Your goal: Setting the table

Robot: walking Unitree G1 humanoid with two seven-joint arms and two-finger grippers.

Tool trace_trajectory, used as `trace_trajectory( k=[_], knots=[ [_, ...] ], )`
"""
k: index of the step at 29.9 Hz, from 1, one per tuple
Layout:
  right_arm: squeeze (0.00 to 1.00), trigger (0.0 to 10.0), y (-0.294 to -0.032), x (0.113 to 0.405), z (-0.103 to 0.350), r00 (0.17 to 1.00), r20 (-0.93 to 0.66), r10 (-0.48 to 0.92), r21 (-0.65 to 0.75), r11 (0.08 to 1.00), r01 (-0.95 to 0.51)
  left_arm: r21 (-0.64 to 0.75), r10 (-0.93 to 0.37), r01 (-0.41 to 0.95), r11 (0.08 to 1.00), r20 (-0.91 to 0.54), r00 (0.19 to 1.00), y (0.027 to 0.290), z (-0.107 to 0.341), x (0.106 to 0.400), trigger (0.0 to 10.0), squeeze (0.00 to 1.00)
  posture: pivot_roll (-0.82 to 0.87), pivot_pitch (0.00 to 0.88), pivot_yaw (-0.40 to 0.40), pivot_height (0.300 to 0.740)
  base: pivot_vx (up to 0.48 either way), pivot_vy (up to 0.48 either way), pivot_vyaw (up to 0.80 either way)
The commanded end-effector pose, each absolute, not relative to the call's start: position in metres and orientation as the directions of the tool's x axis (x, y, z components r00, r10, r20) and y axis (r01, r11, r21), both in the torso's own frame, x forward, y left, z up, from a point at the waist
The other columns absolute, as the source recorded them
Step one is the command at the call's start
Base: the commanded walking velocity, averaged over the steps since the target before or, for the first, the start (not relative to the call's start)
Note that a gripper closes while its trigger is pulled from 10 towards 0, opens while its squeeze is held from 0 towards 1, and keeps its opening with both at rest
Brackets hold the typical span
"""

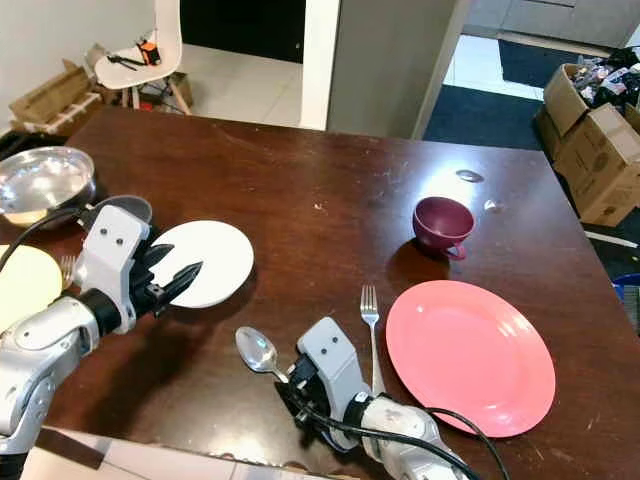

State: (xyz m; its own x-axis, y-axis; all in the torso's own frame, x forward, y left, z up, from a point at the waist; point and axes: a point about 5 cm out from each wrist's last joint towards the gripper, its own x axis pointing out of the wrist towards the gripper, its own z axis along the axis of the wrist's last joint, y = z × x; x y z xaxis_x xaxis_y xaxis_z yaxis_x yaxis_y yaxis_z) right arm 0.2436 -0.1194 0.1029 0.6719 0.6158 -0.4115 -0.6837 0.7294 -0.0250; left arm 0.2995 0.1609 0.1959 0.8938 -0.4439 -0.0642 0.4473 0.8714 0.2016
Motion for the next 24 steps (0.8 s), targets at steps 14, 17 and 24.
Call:
trace_trajectory(
  k=[14, 17, 24],
  knots=[
    [0.0, 1.5, -0.112, 0.224, 0.066, 0.596, -0.538, 0.596, 0.078, 0.74, -0.669, 0.201, -0.446, 0.45, 0.87, -0.067, 0.892, 0.163, 0.194, 0.299, 10.0, 0.0, 0.03, 0.092, 0.091, 0.74, 0.0, 0.0, 0.0],
    [0.0, 0.0, -0.11, 0.217, 0.061, 0.566, -0.545, 0.619, 0.141, 0.733, -0.666, 0.201, -0.446, 0.45, 0.87, -0.066, 0.893, 0.162, 0.194, 0.299, 10.0, 0.0, 0.02, 0.092, 0.091, 0.74, 0.0, 0.0, 0.0],
    [0.0, 0.0, -0.116, 0.21, 0.05, 0.553, -0.575, 0.603, 0.156, 0.744, -0.649, 0.201, -0.449, 0.452, 0.869, -0.065, 0.891, 0.162, 0.194, 0.3, 10.0, 0.0, 0.02, 0.092, 0.093, 0.74, 0.0, 0.0, 0.0]
  ],
)
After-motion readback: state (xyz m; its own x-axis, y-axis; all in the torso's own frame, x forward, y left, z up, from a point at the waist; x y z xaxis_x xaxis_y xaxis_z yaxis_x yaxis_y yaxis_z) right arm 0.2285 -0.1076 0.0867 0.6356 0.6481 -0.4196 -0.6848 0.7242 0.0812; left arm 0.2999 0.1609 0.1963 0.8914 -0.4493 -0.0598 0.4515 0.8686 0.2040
